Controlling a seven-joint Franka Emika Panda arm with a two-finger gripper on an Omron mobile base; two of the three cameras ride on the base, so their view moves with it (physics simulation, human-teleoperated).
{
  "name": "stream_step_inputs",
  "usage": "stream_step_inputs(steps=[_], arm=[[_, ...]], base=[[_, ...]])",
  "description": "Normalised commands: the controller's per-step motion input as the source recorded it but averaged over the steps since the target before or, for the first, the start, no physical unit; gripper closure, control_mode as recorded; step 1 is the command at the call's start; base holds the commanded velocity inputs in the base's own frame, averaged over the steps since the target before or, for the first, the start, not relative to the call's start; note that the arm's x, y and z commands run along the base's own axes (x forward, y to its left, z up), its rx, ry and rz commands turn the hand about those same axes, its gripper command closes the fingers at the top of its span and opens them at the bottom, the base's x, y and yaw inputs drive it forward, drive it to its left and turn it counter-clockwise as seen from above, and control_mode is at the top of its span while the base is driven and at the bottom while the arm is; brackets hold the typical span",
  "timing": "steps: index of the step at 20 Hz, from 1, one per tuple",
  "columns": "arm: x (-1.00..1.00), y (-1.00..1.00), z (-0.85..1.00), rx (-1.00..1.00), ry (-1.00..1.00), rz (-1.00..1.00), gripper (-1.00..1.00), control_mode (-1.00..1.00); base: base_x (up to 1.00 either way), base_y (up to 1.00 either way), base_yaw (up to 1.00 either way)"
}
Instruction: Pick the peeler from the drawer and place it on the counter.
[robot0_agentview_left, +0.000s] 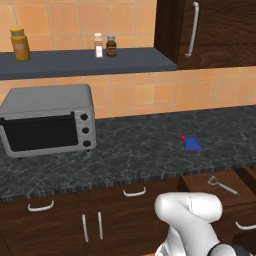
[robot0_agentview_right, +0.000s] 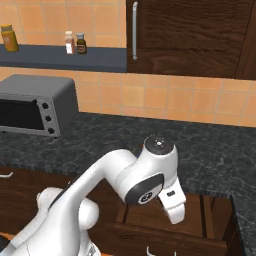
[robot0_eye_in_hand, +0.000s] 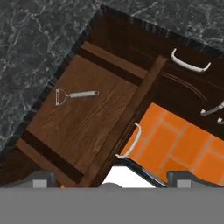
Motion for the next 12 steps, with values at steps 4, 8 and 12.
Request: stream_step_inputs(steps=[4,8,12], arm=[[0.0,-0.49,-0.68,0.33,0.38,-0.2,-1.0,-1.0],[0.0,-0.05,-0.78,0.24,0.13,-0.15,-1.0,-1.0],[0.02,0.0,-0.87,0.12,0.15,-0.11,-1.0,-1.0]], base=[[0.0,0.0,0.0],[0.0,0.0,0.0],[0.0,0.0,0.0]])
